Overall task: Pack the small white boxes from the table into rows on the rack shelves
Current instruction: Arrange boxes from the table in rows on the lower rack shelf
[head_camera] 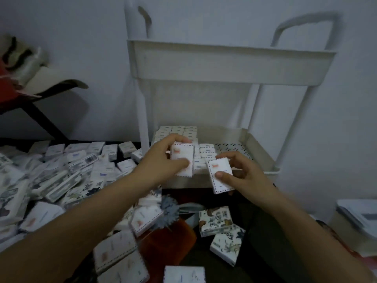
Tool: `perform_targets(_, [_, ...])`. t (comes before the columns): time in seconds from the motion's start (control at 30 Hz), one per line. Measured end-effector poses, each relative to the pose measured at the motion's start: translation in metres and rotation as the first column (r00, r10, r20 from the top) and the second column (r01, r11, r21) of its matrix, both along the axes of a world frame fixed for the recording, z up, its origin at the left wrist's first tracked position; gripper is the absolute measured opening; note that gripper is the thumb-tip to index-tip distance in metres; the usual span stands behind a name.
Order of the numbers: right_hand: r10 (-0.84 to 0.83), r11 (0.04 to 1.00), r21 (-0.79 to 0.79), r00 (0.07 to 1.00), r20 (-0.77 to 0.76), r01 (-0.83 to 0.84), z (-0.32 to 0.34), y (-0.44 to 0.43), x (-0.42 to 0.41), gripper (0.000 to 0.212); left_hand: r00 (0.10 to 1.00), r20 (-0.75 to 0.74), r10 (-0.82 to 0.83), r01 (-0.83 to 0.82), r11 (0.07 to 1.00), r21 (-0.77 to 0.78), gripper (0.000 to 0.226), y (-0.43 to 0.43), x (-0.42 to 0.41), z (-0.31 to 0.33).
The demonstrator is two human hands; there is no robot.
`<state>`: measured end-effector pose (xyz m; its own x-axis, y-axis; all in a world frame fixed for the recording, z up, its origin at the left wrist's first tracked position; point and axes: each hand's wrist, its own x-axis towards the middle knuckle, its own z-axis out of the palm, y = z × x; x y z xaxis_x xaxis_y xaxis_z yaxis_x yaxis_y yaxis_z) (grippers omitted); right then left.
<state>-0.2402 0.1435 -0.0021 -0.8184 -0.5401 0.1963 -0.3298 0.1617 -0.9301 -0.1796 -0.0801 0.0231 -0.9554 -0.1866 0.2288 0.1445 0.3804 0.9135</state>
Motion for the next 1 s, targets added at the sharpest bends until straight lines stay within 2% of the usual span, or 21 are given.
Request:
perform_targets(0.13, [-0.097,0.995,-0.034,0.995,0.018,0.098,-0.001,0.005,-0.025,0.030,0.998,-0.034,0.058,-0.056,0.996,0.076,0.031,0.007,-0.068,0.016])
perform_targets(0.23, [-0.169,0.985,-0.023,0.985,0.022,0.169,-0.003,0.005,-0.044,0.026,0.996,-0.044,0.074,-0.071,0.996,0.048,0.029,0.011,-0.115,0.019])
perform_targets(0.37, [-0.206,0.978,0.036,0.978,0.019,0.205,-0.004,0.001,-0.060,0.029,0.999,-0.027,0.045,-0.049,0.984,-0.174,0.029,0.014,-0.161,0.013])
perform_targets(0.5, [-0.244,0.969,0.035,0.969,-0.021,0.245,0.000,0.003,-0.071,0.029,0.999,0.041,-0.026,0.037,0.951,-0.306,0.030,0.014,-0.187,0.008])
perform_targets(0.57, [-0.249,0.967,0.045,0.968,-0.023,0.250,0.001,0.001,-0.075,0.027,0.995,0.081,-0.051,0.081,0.900,-0.429,0.030,0.012,-0.191,0.004])
perform_targets(0.67, [-0.262,0.955,0.111,0.959,-0.106,0.273,-0.002,-0.003,-0.079,0.028,0.977,0.196,-0.086,0.186,0.795,-0.577,0.032,0.007,-0.194,-0.001])
perform_targets(0.9, [-0.338,0.938,0.034,0.930,-0.146,0.346,-0.001,-0.018,-0.095,0.030,0.953,0.279,-0.115,0.275,0.714,-0.644,0.025,-0.001,-0.194,-0.008])
perform_targets(1.0, [-0.487,0.863,0.016,0.842,-0.233,0.505,0.001,-0.027,-0.109,0.033,0.952,0.291,-0.095,0.289,0.593,-0.752,0.025,-0.002,-0.194,-0.013])
